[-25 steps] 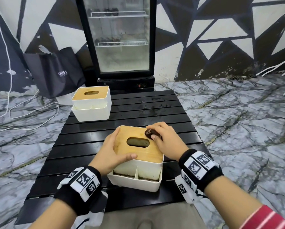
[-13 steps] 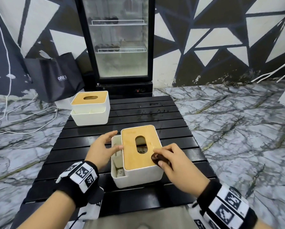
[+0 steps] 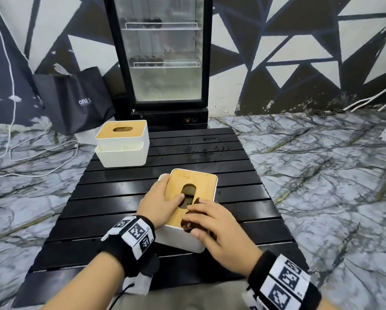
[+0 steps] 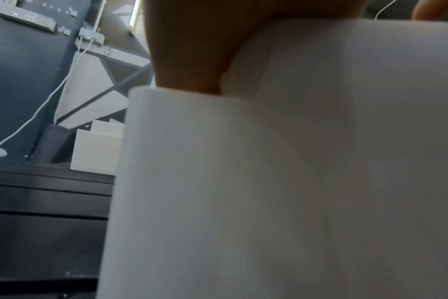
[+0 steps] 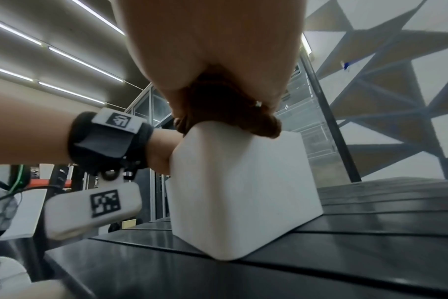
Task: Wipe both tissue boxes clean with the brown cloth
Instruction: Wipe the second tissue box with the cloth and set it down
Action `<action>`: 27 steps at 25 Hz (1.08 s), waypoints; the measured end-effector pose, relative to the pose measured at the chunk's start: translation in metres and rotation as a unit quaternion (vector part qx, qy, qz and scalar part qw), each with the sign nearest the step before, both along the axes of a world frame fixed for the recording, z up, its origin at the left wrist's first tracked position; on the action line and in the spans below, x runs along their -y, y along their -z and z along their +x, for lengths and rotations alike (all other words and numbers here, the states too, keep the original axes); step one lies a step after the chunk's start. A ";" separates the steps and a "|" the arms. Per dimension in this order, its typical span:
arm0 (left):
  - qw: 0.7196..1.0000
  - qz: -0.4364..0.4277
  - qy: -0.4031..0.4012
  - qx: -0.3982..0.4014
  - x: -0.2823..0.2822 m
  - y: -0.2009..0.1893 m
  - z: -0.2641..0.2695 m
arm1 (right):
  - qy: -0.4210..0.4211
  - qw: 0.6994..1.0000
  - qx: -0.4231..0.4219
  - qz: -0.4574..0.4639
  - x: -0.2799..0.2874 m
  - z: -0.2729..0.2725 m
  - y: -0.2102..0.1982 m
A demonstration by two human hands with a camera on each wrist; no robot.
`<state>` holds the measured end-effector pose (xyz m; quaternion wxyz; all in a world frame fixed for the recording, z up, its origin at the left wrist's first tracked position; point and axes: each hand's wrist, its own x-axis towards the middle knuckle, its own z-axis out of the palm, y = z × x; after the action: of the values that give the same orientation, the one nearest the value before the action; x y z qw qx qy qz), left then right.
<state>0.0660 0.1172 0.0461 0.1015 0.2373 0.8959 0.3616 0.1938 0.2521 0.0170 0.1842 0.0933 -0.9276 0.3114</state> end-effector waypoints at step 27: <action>0.999 0.036 -0.013 -0.002 0.001 0.015 -0.009 | 0.043 0.999 0.011 -0.027 -0.041 -0.055 0.001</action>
<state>0.0566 0.1163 0.0311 0.0866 0.2302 0.8854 0.3943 0.1386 0.2931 0.0163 0.1901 0.0448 -0.9238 0.3292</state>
